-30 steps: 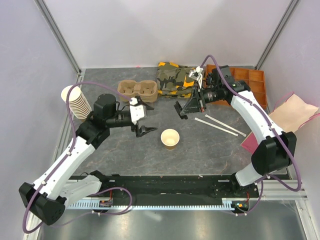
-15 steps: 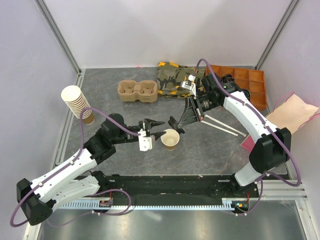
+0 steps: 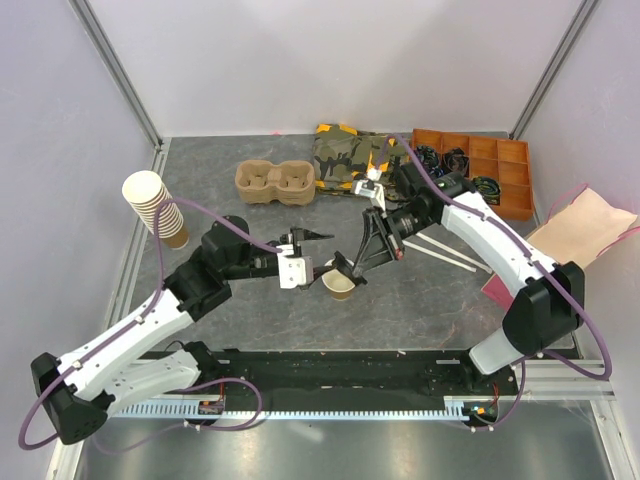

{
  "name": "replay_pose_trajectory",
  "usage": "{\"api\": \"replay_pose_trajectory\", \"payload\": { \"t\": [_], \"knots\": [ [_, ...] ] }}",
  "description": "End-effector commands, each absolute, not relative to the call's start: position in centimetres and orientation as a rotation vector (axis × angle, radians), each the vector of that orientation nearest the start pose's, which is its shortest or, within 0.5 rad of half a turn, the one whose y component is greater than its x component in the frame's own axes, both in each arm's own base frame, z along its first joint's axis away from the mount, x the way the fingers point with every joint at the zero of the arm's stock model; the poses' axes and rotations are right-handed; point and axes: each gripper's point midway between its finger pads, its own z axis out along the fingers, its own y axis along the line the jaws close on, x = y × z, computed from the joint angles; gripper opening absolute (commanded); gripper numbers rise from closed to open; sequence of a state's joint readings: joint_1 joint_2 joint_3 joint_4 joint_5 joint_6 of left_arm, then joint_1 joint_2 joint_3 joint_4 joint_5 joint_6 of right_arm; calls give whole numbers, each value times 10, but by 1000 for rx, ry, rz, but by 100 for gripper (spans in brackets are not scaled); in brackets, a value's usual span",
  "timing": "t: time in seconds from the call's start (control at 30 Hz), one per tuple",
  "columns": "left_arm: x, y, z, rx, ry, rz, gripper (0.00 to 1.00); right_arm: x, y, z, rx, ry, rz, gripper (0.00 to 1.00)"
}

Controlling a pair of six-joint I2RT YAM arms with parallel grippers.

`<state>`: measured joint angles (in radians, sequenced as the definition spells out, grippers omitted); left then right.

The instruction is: Pack the takeout coffee

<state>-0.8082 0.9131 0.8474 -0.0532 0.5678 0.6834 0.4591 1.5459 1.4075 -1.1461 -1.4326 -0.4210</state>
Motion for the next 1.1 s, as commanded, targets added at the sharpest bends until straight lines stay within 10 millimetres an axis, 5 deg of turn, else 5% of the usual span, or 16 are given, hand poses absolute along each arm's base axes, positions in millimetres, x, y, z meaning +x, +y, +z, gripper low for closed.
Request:
{"api": "replay_pose_trajectory", "payload": {
  "t": [0.0,0.13,0.3,0.77,1.07],
  "knots": [
    [138,-289,309,1629,851,-713,66,137,269,272,-1332,1840,1846,0],
    [117,-284,296,1712,874,-824,81,131,273,267,-1384,1840,1819,0],
    [129,-293,287,1732,931,-829,85,124,277,268,-1507,1790,1763,0],
    [141,-302,279,1748,931,-798,65,119,284,276,-1541,1751,1796,0],
    [136,-309,273,1773,915,-806,62,118,286,279,-1542,1749,1808,0]
  ]
}}
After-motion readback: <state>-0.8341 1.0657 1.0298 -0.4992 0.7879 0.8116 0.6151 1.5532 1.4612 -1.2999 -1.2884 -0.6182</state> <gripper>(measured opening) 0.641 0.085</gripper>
